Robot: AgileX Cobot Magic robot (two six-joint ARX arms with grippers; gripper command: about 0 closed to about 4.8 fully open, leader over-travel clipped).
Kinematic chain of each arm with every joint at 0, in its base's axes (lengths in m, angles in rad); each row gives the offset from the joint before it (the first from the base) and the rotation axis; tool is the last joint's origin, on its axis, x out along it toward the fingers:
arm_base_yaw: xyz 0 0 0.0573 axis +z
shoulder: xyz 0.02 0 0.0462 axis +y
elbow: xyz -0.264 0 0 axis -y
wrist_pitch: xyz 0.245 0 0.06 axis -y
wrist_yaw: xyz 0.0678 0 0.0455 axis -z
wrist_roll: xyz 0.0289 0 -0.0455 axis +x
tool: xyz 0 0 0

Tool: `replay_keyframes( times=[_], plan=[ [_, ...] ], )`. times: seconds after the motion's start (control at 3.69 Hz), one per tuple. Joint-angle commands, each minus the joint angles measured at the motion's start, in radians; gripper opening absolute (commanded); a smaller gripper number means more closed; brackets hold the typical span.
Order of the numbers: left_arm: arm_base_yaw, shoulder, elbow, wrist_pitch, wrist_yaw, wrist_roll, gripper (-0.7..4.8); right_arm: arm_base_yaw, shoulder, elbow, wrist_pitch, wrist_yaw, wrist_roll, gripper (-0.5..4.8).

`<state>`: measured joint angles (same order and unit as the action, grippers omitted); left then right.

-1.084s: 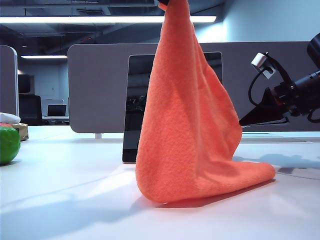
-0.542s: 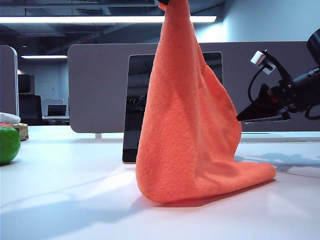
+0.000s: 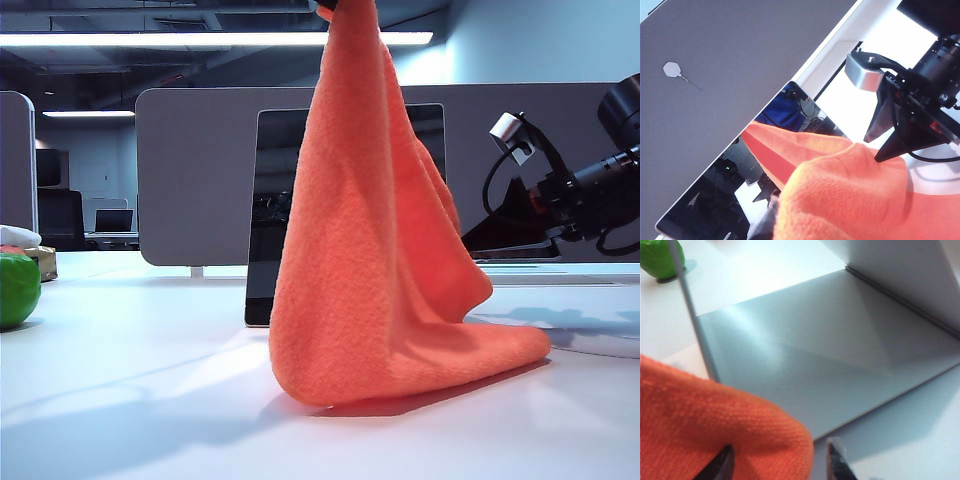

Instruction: Pick up the cloth from the table and use it to cover the mirror.

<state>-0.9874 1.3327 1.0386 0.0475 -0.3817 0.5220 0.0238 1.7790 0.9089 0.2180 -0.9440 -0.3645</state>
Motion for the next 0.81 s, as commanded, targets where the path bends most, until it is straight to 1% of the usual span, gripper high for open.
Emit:
replay_keyframes(
  times=[0.27, 0.54, 0.81],
  plan=[
    [-0.001, -0.003, 0.002, 0.014, 0.001, -0.006, -0.06, 0.0, -0.001, 0.004, -0.005, -0.011, -0.003, -0.05],
    [-0.001, -0.003, 0.002, 0.014, 0.001, -0.006, -0.06, 0.0, -0.002, 0.004, -0.004, -0.001, -0.003, -0.05],
    [-0.001, -0.003, 0.002, 0.014, 0.0, -0.006, -0.06, -0.003, -0.065, 0.003, -0.035, -0.028, -0.002, -0.05]
  ],
)
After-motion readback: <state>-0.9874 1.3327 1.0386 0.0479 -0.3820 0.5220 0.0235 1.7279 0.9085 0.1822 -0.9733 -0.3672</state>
